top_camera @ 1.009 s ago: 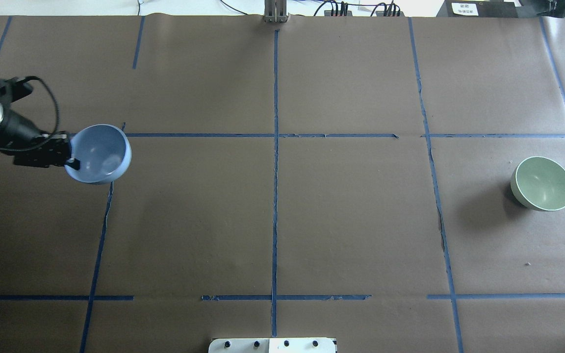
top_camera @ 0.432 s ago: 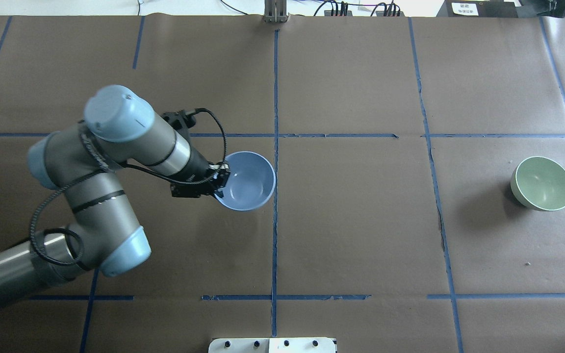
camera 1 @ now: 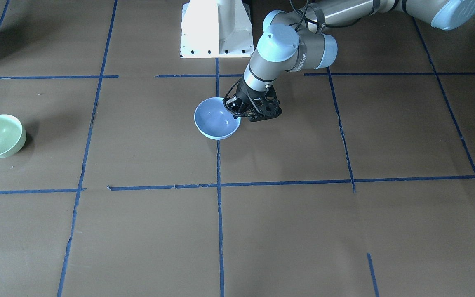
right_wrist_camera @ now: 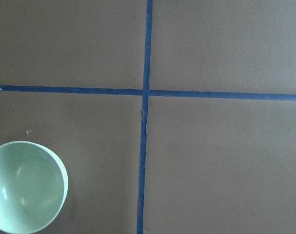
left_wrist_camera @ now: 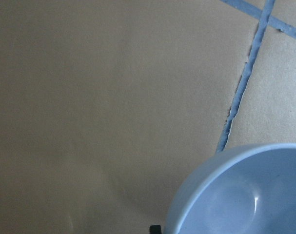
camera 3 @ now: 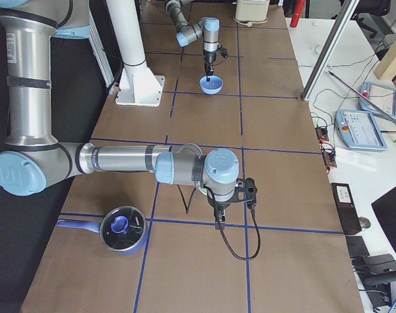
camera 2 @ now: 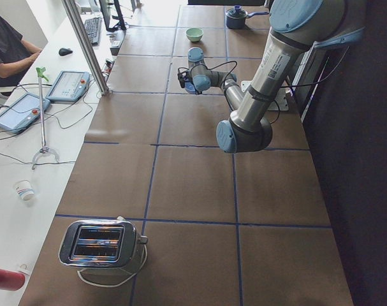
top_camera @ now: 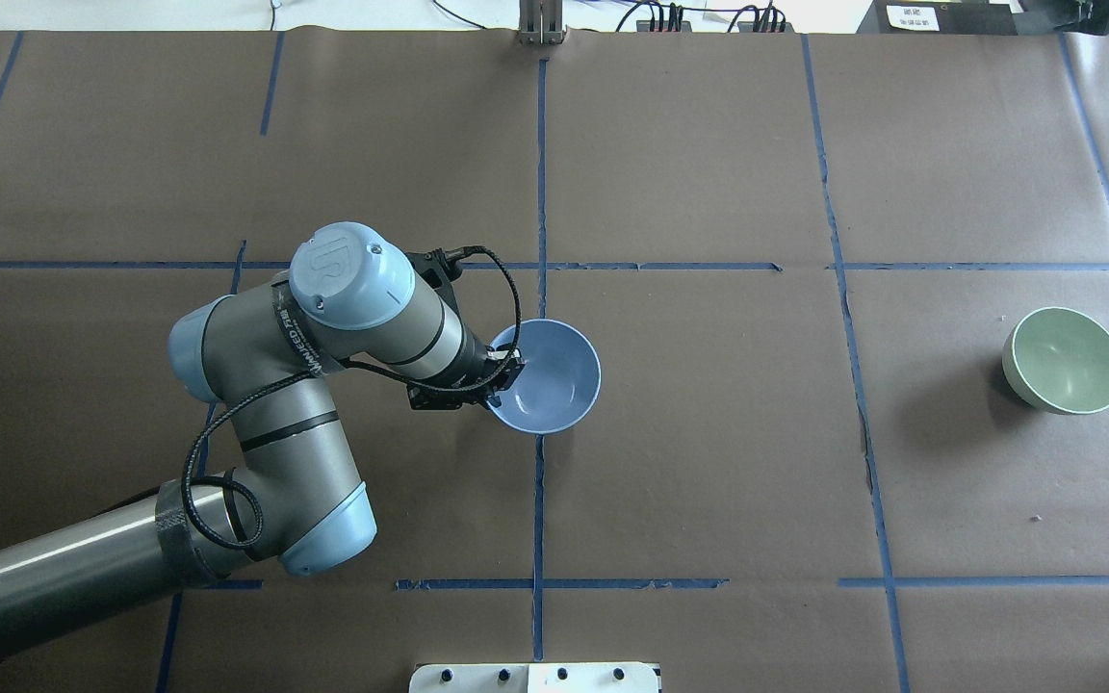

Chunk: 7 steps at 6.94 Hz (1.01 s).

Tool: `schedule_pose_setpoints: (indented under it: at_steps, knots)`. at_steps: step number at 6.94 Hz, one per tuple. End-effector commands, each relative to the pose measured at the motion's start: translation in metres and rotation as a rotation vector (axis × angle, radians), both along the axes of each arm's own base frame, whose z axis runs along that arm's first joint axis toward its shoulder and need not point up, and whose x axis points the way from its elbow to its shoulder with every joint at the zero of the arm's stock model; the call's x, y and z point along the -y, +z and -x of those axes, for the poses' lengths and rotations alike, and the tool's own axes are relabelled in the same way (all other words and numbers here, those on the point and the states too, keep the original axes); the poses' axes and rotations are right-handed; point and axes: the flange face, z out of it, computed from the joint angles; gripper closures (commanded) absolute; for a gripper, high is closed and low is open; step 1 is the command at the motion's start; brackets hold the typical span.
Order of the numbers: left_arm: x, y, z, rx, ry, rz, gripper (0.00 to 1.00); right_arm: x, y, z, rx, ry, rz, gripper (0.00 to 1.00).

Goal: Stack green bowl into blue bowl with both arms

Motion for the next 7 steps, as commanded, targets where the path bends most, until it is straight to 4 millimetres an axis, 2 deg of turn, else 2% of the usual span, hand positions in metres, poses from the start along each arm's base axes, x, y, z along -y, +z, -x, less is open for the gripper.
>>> schedule_pose_setpoints:
  at_steps: [1, 2, 3, 4, 5, 6, 7]
  knots:
    - [0.002, 0.005, -0.002, 0.011, -0.004, 0.003, 0.72, 0.001, -0.003, 0.000, 0.000, 0.001, -0.005, 0.00]
    - [0.002, 0.008, -0.001, 0.016, 0.002, -0.017, 0.01, 0.001, -0.006, 0.000, -0.002, 0.003, -0.010, 0.00]
    - [0.009, 0.004, 0.009, 0.008, -0.006, -0.018, 0.00, 0.001, -0.006, 0.000, -0.002, 0.002, -0.012, 0.00]
    - [0.028, 0.006, 0.037, -0.001, -0.021, 0.003, 0.00, 0.001, -0.007, 0.001, 0.001, 0.001, -0.011, 0.00]
    - [0.058, 0.009, 0.083, -0.033, -0.019, 0.055, 0.00, 0.001, -0.018, 0.001, 0.002, 0.001, -0.032, 0.00]
    - [0.083, 0.018, 0.133, -0.059, -0.016, 0.099, 0.00, 0.008, -0.047, 0.000, -0.011, 0.007, -0.084, 0.00]
    - [0.095, 0.022, 0.174, -0.086, -0.002, 0.066, 0.00, 0.009, -0.049, 0.002, -0.006, 0.003, -0.090, 0.00]
